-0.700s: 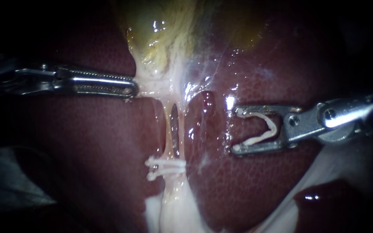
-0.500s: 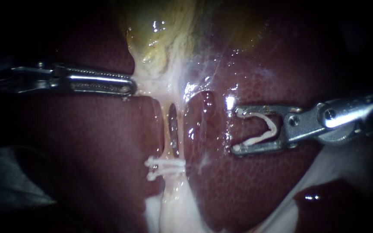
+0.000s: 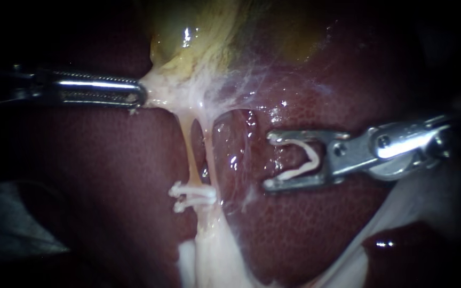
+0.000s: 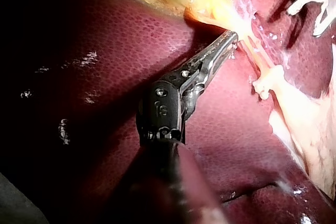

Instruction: Clipping third clip left tube

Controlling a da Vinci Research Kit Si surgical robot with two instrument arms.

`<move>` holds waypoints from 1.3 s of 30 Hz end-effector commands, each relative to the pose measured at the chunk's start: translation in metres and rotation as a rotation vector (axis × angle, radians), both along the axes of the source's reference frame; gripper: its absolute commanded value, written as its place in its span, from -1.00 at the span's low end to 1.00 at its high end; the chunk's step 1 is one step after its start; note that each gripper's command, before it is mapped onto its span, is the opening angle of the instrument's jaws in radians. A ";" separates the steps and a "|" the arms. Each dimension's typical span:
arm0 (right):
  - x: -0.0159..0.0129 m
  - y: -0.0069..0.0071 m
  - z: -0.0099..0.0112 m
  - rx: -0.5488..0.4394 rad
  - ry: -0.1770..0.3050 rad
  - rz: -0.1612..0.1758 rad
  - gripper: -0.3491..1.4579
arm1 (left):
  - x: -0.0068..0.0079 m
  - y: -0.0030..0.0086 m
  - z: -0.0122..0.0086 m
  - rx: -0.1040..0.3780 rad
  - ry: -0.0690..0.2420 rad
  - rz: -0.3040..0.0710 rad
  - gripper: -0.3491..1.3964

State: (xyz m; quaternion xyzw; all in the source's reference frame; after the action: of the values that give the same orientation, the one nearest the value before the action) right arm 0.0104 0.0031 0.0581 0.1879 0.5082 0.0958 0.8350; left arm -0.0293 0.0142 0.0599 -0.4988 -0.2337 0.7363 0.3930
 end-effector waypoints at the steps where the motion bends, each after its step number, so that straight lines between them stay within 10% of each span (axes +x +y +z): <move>1: 0.0007 -0.0001 0.0002 0.010 0.004 0.006 -0.07 | 0.0000 0.0000 0.0001 -0.001 0.001 0.000 -1.00; 25: 0.0082 0.0008 0.0082 0.225 0.103 0.060 -0.07 | -0.0002 0.0000 0.0002 -0.001 0.002 -0.001 -1.00; 39: 0.0062 0.0009 0.0066 0.233 0.111 0.047 -0.07 | -0.0002 0.0000 0.0001 -0.001 0.002 -0.001 -1.00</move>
State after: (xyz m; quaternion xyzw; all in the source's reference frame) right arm 0.0164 0.0041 0.0644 0.2778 0.5437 0.1626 0.7750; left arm -0.0295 0.0141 0.0601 -0.4984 -0.2325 0.7367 0.3935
